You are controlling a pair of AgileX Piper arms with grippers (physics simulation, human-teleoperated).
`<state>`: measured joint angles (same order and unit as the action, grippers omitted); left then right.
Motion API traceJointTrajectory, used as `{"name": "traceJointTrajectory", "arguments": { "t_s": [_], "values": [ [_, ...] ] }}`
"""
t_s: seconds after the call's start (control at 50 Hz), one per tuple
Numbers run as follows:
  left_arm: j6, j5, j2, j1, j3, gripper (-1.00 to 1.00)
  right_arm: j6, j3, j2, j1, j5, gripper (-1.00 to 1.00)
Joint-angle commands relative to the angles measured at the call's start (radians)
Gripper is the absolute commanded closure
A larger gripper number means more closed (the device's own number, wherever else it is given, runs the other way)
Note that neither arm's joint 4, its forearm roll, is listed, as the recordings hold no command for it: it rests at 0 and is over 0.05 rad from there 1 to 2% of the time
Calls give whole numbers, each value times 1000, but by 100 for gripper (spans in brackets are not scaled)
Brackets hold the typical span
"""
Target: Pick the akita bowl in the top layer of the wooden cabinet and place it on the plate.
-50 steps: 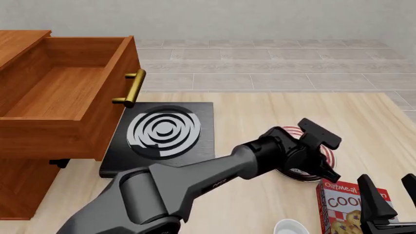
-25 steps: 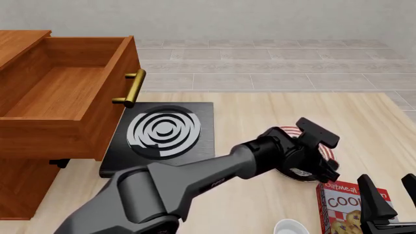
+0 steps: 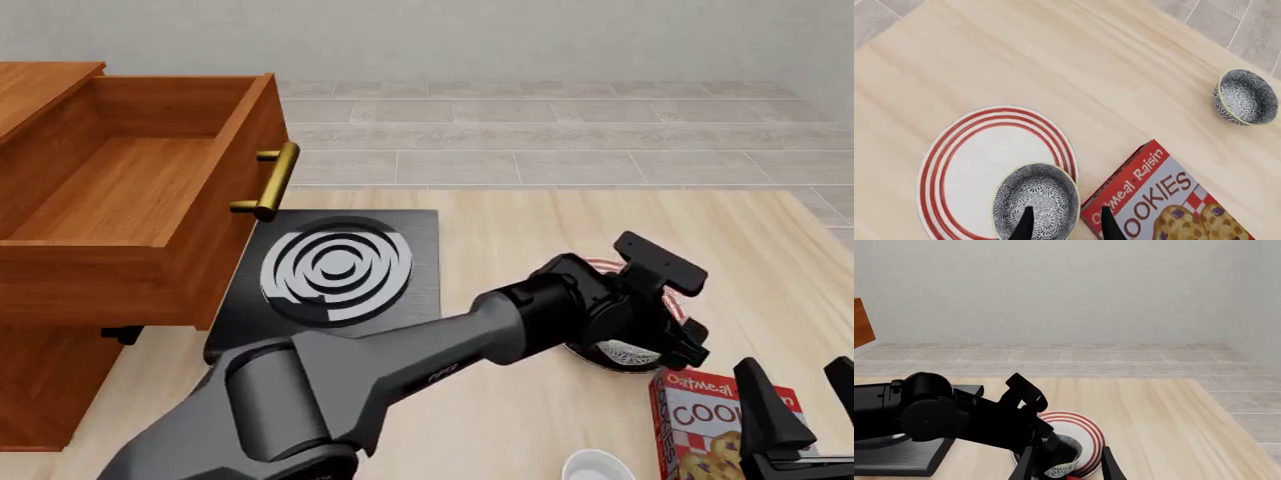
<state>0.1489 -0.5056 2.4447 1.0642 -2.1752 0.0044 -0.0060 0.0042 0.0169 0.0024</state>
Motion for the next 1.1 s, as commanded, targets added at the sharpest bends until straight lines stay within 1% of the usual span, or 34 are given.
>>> {"name": "traceJointTrajectory", "arguments": {
  "t_s": [0.02, 0.16, 0.34, 0.6, 0.84, 1.1],
  "values": [
    [18, -2, -37, 19, 12, -100, -3, 0, -4, 1, 3, -100],
    [41, 7, -76, 37, 43, -100, -8, 0, -4, 5, 3, -100],
    [48, -2, -114, 46, 47, -100, -16, 2, 3, 8, -6, -100],
    [36, -28, -155, 44, 26, -100, -25, 0, -3, 10, -1, -100],
    [0, -33, -175, 23, 17, -100, -31, -1, -4, 11, 0, -100],
    [2, -38, -214, 16, 22, -100, -34, -1, -4, 9, 0, -100]
  ]
}}
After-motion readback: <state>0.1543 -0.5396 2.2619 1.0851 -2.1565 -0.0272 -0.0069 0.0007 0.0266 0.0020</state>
